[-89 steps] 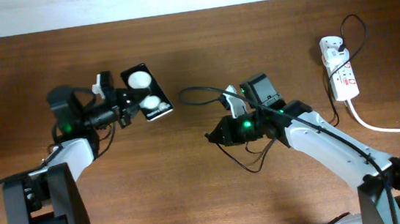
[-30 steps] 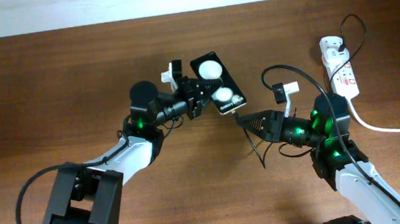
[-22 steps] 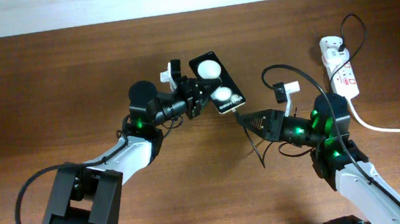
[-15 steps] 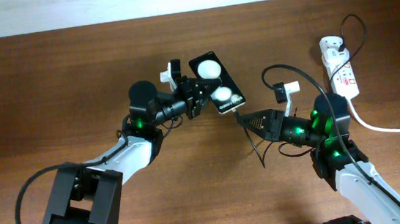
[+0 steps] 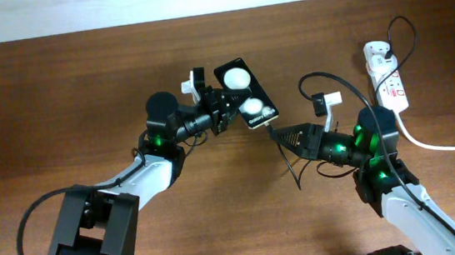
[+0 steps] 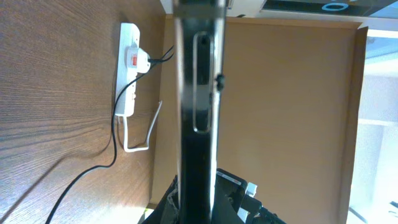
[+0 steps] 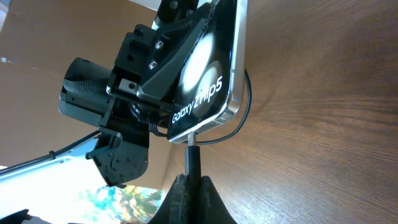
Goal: Plug charger to phone and switch on socket
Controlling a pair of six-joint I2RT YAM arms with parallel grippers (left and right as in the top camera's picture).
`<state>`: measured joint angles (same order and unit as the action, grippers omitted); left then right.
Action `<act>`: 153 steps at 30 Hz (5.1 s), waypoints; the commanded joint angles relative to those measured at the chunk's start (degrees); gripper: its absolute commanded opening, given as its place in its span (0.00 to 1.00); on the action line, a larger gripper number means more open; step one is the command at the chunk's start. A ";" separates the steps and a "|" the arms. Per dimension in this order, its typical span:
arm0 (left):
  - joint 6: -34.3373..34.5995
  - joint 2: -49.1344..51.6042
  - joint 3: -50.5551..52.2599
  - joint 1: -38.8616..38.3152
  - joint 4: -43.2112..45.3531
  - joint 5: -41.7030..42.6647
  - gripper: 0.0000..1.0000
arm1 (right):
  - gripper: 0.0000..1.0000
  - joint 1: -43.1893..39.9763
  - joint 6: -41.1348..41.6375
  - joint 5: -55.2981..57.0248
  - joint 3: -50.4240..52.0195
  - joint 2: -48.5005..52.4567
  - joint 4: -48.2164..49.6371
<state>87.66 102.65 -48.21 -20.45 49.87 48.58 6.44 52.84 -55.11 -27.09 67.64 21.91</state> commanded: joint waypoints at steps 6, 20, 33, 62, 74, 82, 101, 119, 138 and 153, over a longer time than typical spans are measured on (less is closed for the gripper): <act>-2.05 -0.33 -0.63 -0.94 0.44 3.15 0.00 | 0.04 0.24 0.66 3.34 -0.44 0.24 1.09; -3.56 -0.33 -0.63 -1.33 0.44 7.80 0.00 | 0.04 0.26 0.63 4.39 -0.44 0.24 1.11; -3.76 -0.33 -0.63 -2.01 0.44 7.61 0.00 | 0.04 2.56 0.83 2.62 -0.46 5.75 5.99; -7.65 -0.33 -0.63 -1.03 0.46 12.85 0.00 | 0.04 -6.82 -0.46 -7.82 -0.44 5.75 5.79; -3.72 -0.33 -0.70 1.14 8.55 -0.37 0.00 | 0.04 -4.81 -1.57 -15.89 0.83 5.77 4.39; -3.74 -0.33 -0.70 1.01 7.96 1.60 0.00 | 0.04 -2.84 -1.29 -13.73 0.81 5.81 9.27; -6.38 -0.33 -0.68 0.96 4.35 2.89 0.00 | 0.04 -2.27 3.63 -11.93 0.74 9.03 17.77; -6.32 -0.33 -0.68 0.96 4.07 2.69 0.00 | 0.04 -2.27 3.61 -11.52 0.74 9.03 13.92; -6.36 -0.33 -0.68 0.35 4.04 2.71 0.00 | 0.04 -2.25 3.63 -10.12 0.74 9.03 14.58; -6.34 -0.33 -0.68 0.20 4.07 2.69 0.00 | 0.04 -0.46 3.65 -7.32 0.74 9.03 14.95</act>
<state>82.48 102.67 -48.25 -19.81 53.15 50.33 5.69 56.84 -64.73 -26.33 76.58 36.49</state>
